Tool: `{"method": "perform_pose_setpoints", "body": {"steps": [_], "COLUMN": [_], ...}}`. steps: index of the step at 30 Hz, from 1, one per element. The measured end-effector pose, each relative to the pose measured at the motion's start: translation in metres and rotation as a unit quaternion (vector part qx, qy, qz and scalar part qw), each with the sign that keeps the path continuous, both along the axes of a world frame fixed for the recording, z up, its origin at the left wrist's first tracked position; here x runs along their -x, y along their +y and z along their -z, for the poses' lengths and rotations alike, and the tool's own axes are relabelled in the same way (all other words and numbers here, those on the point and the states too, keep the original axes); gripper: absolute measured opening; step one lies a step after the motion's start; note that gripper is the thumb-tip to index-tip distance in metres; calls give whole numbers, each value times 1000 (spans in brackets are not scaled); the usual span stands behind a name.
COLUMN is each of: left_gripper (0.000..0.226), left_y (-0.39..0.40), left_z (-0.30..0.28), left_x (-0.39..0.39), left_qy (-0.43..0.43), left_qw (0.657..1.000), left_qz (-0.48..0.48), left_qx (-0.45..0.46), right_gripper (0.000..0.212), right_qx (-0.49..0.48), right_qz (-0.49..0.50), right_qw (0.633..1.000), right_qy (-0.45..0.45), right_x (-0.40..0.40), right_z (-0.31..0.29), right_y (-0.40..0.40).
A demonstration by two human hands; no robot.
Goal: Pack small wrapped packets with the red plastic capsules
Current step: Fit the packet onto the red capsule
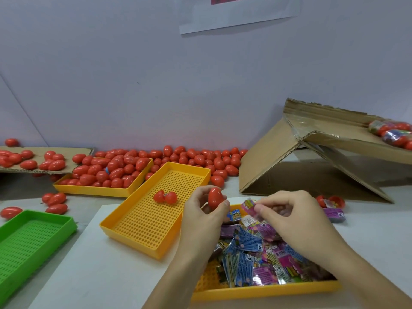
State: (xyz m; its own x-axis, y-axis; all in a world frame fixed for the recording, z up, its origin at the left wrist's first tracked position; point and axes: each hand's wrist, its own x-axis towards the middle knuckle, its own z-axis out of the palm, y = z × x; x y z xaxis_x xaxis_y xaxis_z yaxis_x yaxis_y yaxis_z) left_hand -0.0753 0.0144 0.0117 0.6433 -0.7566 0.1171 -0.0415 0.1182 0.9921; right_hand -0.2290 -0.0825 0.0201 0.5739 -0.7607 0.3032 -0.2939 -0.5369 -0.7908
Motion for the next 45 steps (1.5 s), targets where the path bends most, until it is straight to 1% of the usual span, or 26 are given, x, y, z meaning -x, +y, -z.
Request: {"method": "perform_pose_setpoints", "body": {"steps": [3, 5, 6, 8, 10, 12, 14, 18, 21, 25, 31, 34, 37, 40, 43, 45], "left_gripper": [18, 16, 13, 4, 14, 16, 13, 12, 5, 10, 8, 12, 22, 17, 16, 20], "left_y": [0, 0, 1, 2, 3, 3, 3, 3, 3, 2, 3, 4, 5, 5, 6, 7], "left_z": [0, 0, 0, -4, -7, -8, -7, -5, -5, -4, -3, -5, -6, -6, -9, -10], "left_x": [-2, -2, -1, 2, 7, 9, 8, 7, 8, 5, 2, 1, 2, 3, 3, 4], "left_qy": [11, 16, 14, -9, -38, -57, -72, -76, -90, -79, -14, 9, -3, -16, -17, -29], "left_qw": [1000, 998, 997, 991, 987, 989, 991, 993, 993, 996, 995, 987, 980, 982, 984, 983], "left_qz": [22, 53, 77, 130, 154, 136, 109, 92, 70, 37, 98, 159, 198, 186, 177, 178], "left_qx": [-12, -20, -21, -22, -22, -19, -25, -25, -13, 0, -14, -12, -12, -15, -25, -32], "right_gripper": [13, 6, 7, 18, 28, 27, 11, 17, 16, 11, 16, 14, 13, 13, 25, 42], "right_qx": [-56, -91, -108, -133, -140, -134, -129, -104, -99, -110, -63, -39, -29, -19, 11, 62], "right_qz": [-5, -3, -3, -13, -33, -50, -46, -26, -22, -18, 3, 12, 14, 15, 7, -25], "right_qw": [996, 992, 990, 985, 982, 983, 984, 988, 989, 988, 992, 993, 993, 994, 994, 994], "right_qy": [-63, -86, -95, -113, -122, -117, -113, -109, -111, -107, -107, -113, -111, -108, -108, -90], "right_x": [0, -1, -1, -1, 0, 0, -3, -6, -5, -4, -5, -5, -4, -6, -6, -4], "right_z": [-1, -2, -2, -4, -5, -5, -3, 0, 0, 0, 1, 0, -1, 1, 2, 1], "right_y": [1, 2, 3, 3, 4, 6, 7, 8, 8, 7, 9, 9, 9, 9, 10, 10]}}
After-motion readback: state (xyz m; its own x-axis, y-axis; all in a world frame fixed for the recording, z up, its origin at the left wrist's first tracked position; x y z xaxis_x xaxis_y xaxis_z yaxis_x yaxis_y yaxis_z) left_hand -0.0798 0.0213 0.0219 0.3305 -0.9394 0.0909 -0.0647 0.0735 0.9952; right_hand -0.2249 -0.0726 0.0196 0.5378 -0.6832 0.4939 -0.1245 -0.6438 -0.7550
